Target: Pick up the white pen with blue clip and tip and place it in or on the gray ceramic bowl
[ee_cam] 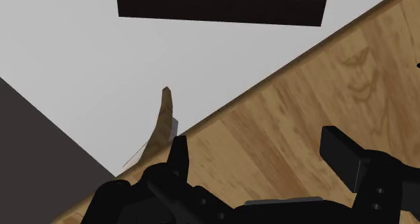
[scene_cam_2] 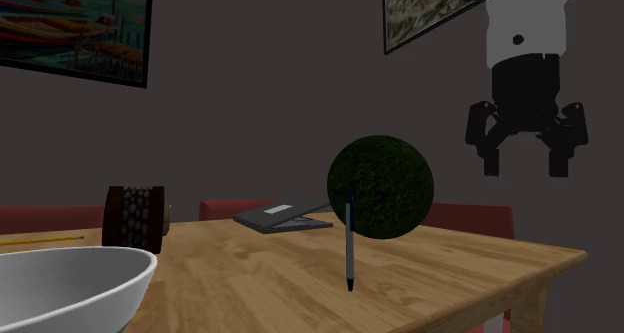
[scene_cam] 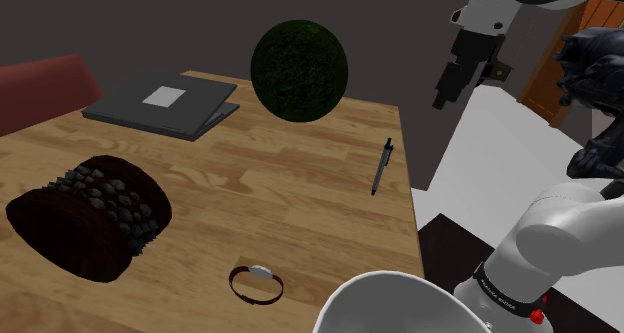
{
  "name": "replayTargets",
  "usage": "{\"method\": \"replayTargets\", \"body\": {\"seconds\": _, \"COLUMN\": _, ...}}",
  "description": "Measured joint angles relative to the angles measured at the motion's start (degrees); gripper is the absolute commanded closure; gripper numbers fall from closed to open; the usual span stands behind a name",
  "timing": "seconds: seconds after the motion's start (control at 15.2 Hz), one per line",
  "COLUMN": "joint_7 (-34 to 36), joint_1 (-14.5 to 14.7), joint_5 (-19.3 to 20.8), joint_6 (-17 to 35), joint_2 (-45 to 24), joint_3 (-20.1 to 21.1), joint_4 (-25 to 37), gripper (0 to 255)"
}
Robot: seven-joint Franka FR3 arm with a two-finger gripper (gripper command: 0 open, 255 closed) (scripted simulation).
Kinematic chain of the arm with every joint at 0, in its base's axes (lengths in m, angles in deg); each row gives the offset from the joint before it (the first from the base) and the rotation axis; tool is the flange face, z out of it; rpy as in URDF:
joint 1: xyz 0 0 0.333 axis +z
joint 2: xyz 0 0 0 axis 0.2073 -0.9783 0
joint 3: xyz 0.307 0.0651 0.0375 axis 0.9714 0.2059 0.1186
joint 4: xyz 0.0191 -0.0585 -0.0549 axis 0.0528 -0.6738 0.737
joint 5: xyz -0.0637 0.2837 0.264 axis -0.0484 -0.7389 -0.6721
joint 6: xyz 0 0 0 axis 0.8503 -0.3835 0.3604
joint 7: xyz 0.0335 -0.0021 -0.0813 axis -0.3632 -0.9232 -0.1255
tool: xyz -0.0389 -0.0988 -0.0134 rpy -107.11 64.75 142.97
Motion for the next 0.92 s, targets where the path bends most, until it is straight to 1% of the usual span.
{"method": "replayTargets", "body": {"seconds": 0.07, "joint_7": 0.0, "joint_1": 0.0, "joint_5": 0.0, "joint_6": 0.0, "joint_2": 0.0, "joint_3": 0.0, "joint_4": 0.0, "gripper": 0}}
{"method": "replayTargets", "body": {"seconds": 0.2, "joint_7": 0.2, "joint_1": 1.17, "joint_5": -1.0, "joint_6": 0.53, "joint_2": 0.04, "joint_3": 1.36, "joint_4": -0.15, "gripper": 0}}
{"method": "replayTargets", "body": {"seconds": 0.92, "joint_7": -0.43, "joint_1": 10.51, "joint_5": -7.9, "joint_6": 4.41, "joint_2": -0.91, "joint_3": 11.32, "joint_4": 1.21, "gripper": 0}}
